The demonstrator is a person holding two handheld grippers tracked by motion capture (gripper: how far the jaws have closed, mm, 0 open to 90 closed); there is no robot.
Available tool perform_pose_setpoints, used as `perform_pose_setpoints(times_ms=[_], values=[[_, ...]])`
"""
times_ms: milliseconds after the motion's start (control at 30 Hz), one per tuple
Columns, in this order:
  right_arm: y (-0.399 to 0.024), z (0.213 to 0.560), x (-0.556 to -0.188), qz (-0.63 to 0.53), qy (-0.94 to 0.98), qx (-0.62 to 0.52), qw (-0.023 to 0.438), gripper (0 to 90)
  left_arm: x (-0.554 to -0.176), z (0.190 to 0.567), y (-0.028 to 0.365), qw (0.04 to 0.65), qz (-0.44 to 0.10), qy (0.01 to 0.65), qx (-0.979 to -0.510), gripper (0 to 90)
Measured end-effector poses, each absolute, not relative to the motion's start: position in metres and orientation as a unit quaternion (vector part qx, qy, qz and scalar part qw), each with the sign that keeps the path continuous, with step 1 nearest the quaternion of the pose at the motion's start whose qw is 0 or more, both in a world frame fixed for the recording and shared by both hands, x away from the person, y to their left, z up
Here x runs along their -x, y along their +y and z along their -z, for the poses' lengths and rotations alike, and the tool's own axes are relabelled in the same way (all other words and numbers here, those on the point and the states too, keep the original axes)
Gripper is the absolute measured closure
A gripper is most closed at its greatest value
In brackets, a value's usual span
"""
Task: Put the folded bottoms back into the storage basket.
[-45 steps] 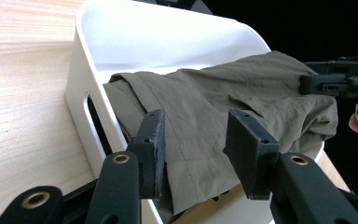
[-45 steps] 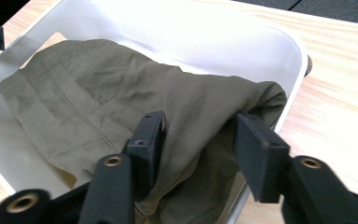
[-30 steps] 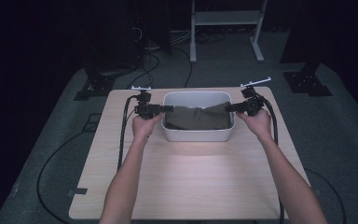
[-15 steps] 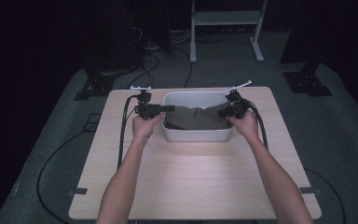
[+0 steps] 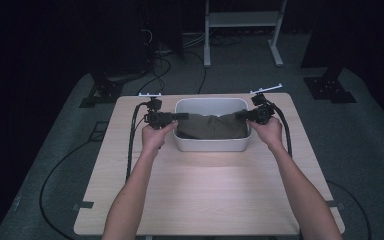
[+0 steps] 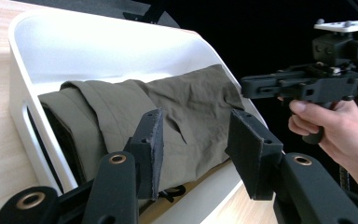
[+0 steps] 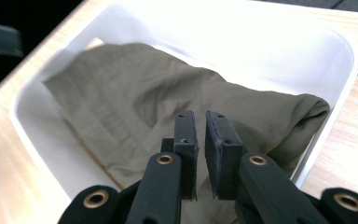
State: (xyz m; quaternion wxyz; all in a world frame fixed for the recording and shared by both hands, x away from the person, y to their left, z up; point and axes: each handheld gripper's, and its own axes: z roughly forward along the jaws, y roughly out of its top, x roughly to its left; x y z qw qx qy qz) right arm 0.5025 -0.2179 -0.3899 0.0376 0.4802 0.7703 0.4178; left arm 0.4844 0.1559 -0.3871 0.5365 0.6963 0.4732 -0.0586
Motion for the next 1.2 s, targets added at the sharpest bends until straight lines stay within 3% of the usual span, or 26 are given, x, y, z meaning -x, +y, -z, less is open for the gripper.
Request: perform_pose_setpoints(times_ms=[1200], values=[[-0.260,0.393,-0.462,-0.494,0.743,-0.452,-0.025,74.0,-0.460,0.393,0.158,0.542,0.070,0.461,-0.699,43.0]])
